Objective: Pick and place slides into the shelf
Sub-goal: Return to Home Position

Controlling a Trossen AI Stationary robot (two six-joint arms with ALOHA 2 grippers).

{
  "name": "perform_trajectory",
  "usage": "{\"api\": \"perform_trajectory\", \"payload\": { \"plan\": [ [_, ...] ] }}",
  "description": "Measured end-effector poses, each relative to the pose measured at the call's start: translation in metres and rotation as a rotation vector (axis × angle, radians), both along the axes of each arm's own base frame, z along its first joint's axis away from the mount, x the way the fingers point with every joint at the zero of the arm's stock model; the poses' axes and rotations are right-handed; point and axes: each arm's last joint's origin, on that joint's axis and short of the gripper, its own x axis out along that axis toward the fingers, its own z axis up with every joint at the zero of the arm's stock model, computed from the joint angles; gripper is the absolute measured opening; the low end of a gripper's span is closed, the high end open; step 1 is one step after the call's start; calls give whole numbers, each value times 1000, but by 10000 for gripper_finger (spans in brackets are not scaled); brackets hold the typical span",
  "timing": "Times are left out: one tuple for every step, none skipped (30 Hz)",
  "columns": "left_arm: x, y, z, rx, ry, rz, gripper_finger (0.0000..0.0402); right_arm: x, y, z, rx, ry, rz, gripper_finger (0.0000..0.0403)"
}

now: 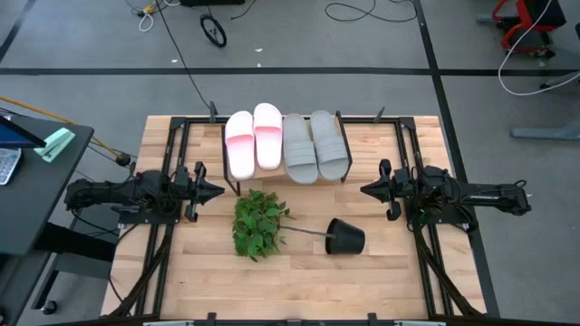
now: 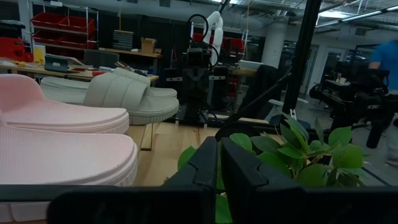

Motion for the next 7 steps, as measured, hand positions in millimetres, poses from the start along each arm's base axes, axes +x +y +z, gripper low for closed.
{"api": "perform_trajectory", "payload": {
  "plan": [
    [0,0,0,0,0,0,25,0,0,0,0,0,0,22],
    [0,0,0,0,-1,0,26,0,0,0,0,0,0,22],
    [0,0,0,0,0,0,28,0,0,0,0,0,0,22],
    [0,0,0,0,0,0,30,0,0,0,0,0,0,23],
    [0,0,0,0,0,0,32,0,0,0,0,0,0,23],
    [0,0,0,0,0,0,34,0,0,0,0,0,0,23],
    [0,0,0,0,0,1,35,0,0,0,0,0,0,23]
  ]
}}
